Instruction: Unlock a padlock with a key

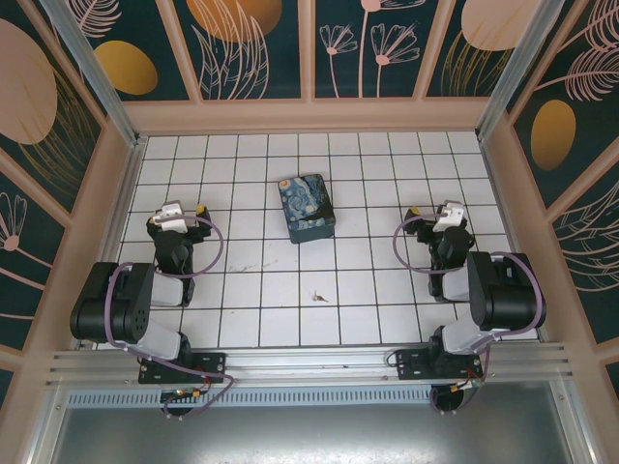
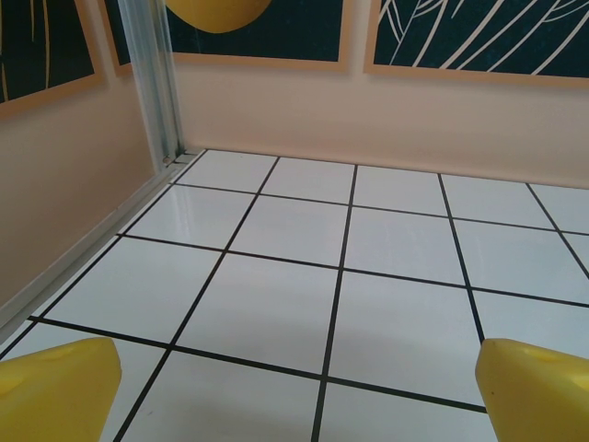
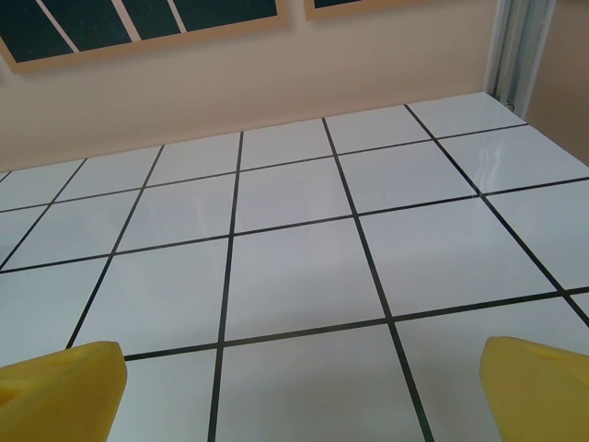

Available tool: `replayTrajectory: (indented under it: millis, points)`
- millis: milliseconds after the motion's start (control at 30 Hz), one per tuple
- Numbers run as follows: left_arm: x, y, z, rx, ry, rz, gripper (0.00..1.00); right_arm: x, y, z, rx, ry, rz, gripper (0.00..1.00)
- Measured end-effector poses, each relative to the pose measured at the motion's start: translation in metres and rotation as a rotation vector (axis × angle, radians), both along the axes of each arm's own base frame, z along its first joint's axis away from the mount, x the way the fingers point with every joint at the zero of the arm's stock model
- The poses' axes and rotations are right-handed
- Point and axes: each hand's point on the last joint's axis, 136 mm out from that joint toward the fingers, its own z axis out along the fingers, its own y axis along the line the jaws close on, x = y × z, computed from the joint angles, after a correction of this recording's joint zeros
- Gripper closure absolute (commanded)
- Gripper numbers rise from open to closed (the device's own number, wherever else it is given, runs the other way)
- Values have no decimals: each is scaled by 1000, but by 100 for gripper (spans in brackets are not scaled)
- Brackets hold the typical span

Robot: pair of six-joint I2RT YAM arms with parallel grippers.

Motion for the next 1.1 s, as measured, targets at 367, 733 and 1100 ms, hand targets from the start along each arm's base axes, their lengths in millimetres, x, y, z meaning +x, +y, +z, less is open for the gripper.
replayTrajectory:
  millis: [367,733,1100]
  points:
    - [13,-1,23,0,2,-6,1,37,-12,42,39,56,-60,1]
    - [37,2,68,-201,94,55,1,84,35,91,283,224,81,1]
    - [72,-28,82,-502,234,-15,1,75,185,10,464,574,318,2]
